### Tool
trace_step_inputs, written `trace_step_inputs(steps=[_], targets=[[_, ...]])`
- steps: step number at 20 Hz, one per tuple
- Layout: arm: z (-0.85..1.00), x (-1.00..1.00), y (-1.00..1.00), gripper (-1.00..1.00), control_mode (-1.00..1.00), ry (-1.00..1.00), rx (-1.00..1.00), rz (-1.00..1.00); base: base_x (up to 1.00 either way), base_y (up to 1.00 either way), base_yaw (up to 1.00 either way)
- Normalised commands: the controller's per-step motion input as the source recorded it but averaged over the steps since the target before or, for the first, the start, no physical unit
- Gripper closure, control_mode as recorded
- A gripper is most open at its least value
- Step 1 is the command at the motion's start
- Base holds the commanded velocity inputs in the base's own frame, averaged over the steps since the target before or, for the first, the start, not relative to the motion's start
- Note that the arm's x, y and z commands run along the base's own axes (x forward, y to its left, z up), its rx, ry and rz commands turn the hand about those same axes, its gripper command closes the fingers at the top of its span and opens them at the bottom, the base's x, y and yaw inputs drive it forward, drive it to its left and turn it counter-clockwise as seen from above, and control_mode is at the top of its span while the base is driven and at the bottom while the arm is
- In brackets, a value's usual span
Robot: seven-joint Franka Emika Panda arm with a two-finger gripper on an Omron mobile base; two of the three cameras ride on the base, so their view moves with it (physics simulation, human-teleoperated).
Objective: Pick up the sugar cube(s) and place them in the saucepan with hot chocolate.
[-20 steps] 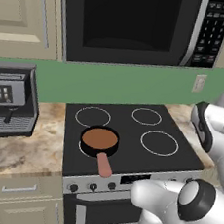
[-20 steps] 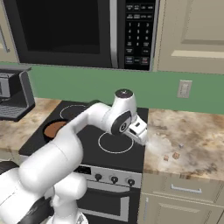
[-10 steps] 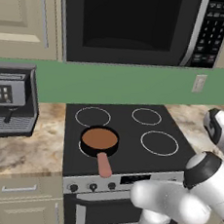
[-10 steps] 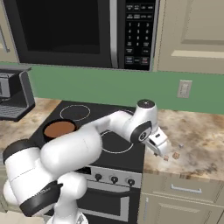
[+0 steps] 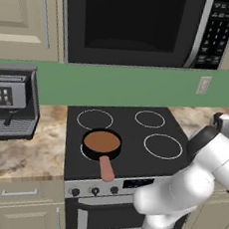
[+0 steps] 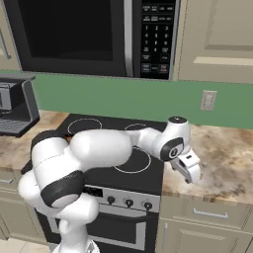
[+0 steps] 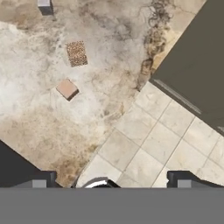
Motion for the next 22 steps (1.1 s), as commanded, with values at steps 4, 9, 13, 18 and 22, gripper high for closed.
trace_step_inputs(steps=[4,9,13,18,22], targets=[[-0.30,0.21,-0.16,-1.00,-1.00,0.06,0.01,-0.04,0.00,0.00,0.00],[-0.22,0.20,-0.01,-1.00,-1.00,0.00,0.08,0.00,0.00,0.00,0.00],[-0.18,0.27,-0.15,-1.00,-1.00,0.00,0.17,0.00,0.00,0.00,0.00],[-0.15,0.23,-0.24,-1.00,-1.00,0.00,0.13,0.00,0.00,0.00,0.00],[-0.14,0.24,-0.20,-1.00,-1.00,0.00,0.09,0.00,0.00,0.00,0.00]])
